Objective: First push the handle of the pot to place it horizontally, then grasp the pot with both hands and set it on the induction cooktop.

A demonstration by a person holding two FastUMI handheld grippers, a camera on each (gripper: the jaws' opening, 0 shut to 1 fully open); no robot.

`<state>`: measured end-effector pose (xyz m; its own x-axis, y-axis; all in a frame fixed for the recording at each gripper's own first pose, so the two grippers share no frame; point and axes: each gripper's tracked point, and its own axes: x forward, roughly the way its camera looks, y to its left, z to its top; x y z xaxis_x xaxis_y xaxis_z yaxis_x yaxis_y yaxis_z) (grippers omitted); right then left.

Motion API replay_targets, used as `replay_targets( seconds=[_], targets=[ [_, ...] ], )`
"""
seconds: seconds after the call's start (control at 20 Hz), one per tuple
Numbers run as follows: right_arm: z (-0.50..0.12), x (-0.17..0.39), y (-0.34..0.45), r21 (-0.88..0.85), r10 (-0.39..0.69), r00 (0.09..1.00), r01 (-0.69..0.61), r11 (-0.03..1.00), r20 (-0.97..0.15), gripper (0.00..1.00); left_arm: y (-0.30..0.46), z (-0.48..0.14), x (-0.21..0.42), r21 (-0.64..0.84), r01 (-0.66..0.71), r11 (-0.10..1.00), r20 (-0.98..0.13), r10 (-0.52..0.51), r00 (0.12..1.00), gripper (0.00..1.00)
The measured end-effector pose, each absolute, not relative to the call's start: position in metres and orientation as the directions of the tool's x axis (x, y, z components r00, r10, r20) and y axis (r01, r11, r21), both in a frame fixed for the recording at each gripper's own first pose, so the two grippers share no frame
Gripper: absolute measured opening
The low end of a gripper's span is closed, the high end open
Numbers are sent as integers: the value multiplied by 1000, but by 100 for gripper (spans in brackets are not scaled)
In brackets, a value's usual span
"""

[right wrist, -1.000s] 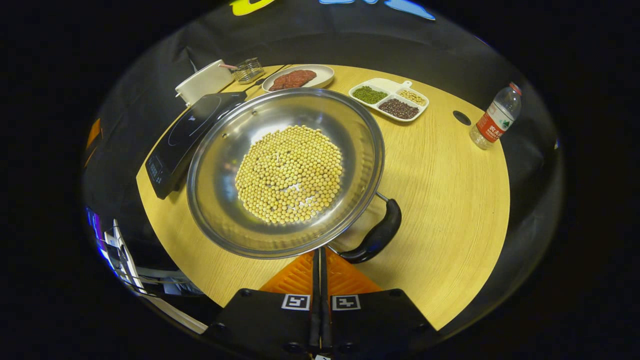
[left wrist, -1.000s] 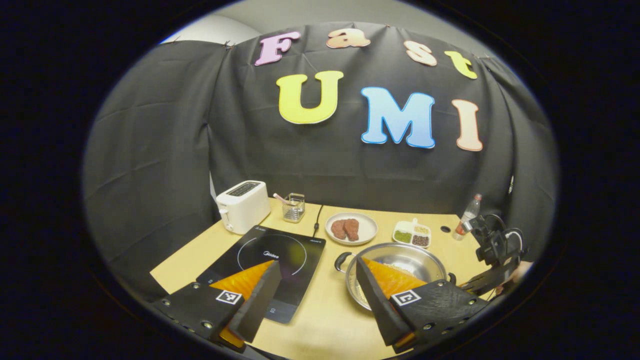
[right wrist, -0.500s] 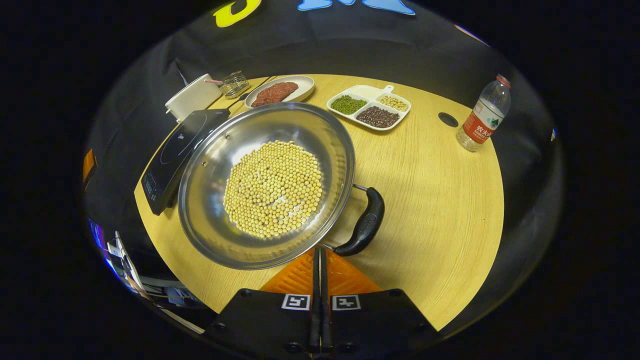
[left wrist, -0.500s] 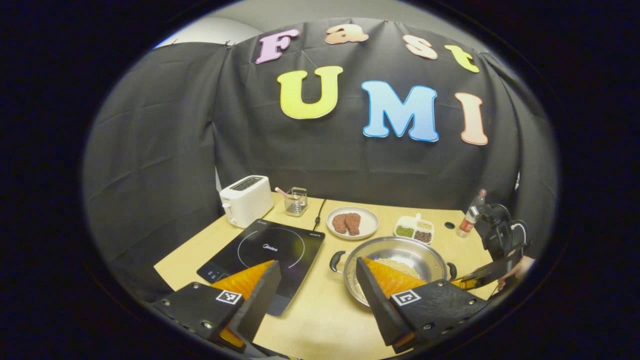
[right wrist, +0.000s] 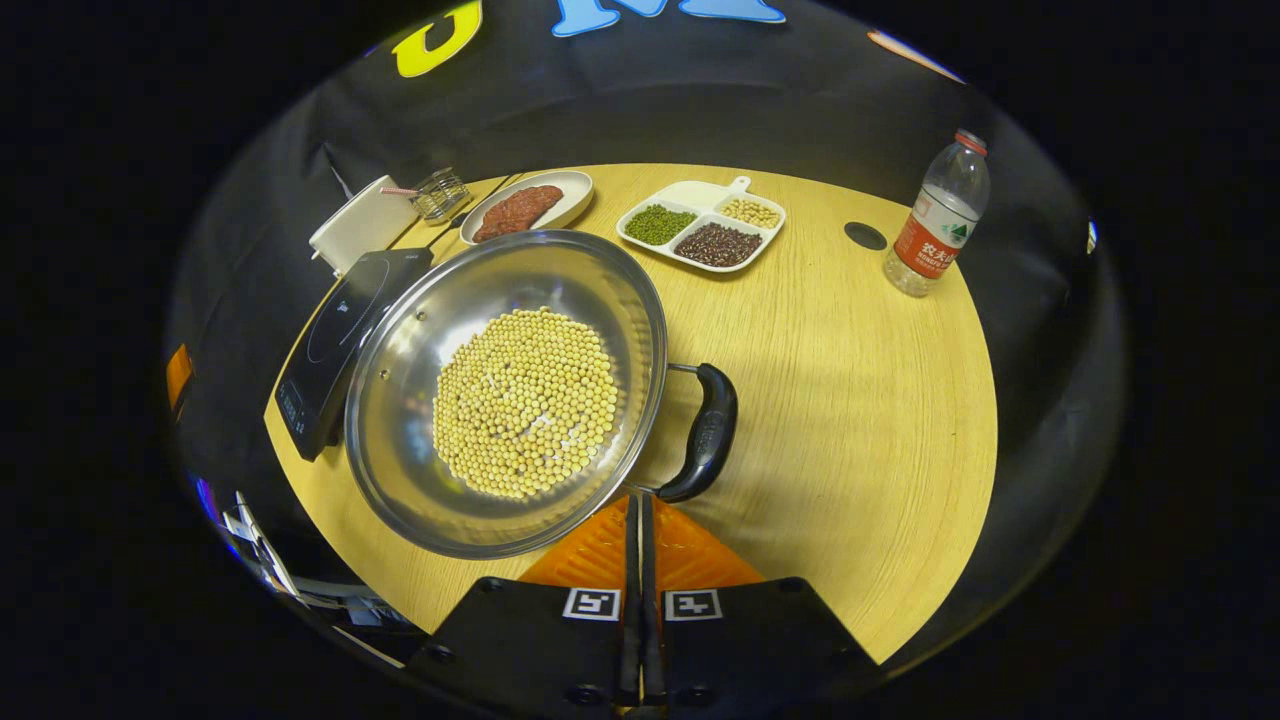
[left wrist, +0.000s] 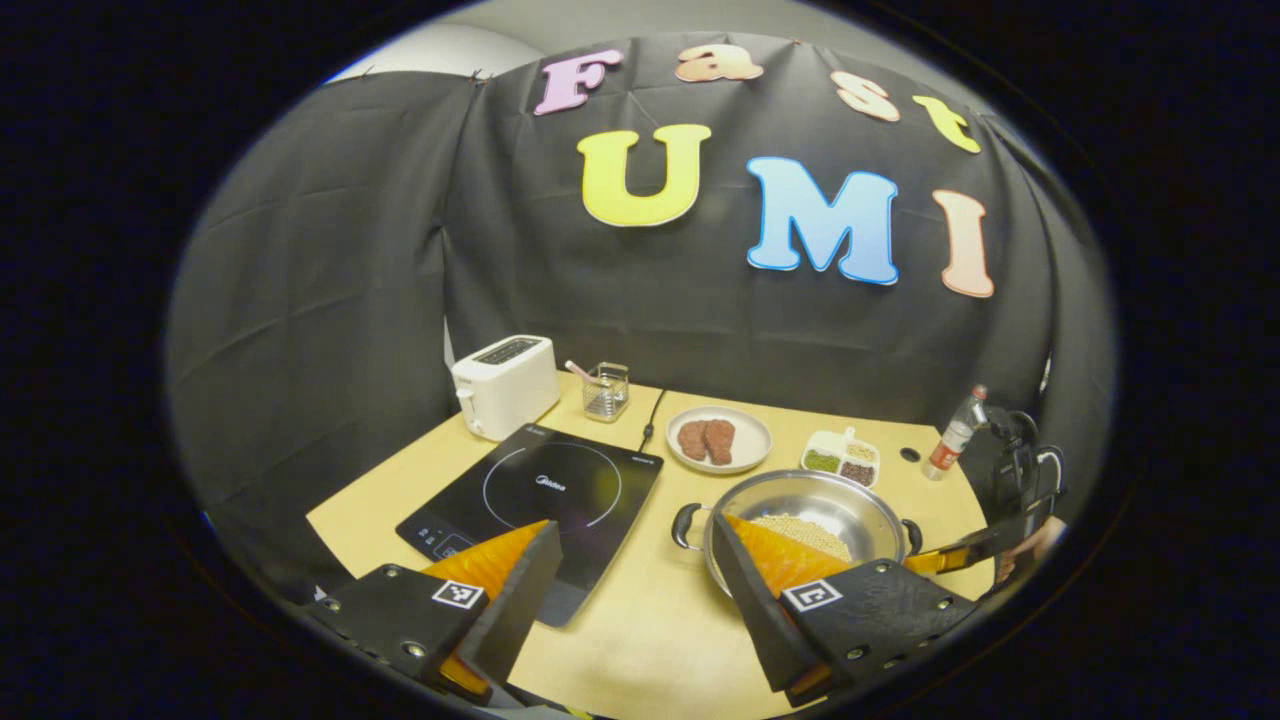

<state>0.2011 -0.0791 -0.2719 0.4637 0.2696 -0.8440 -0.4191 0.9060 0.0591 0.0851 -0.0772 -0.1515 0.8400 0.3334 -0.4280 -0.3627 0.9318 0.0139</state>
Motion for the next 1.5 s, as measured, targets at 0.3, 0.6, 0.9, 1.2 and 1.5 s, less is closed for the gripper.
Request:
replay_targets(
  seconds=[0.3,0.6,0.9,1.2,1.5],
  targets=[
    [-238,191,-70,144,314,517,-343,928,-796,41,-75,-201,132,-92,-190,978,-522,115,845,93],
    [-223,223,-68,182,266,623,-196,964,-736,98,-78,-253,200,-154,-44,987,-594,-56,802,93],
    [-251,253,-77,147,208,638,-148,978,-741,98,-94,-313,247,-188,90,978,-663,-194,723,93],
    [-288,263,-77,147,197,598,-133,980,-777,98,-101,-360,270,-212,119,970,-709,-237,665,93],
    [-313,273,-64,152,217,589,-158,976,-778,98,-112,-386,278,-250,140,958,-723,-281,632,88]
  ],
)
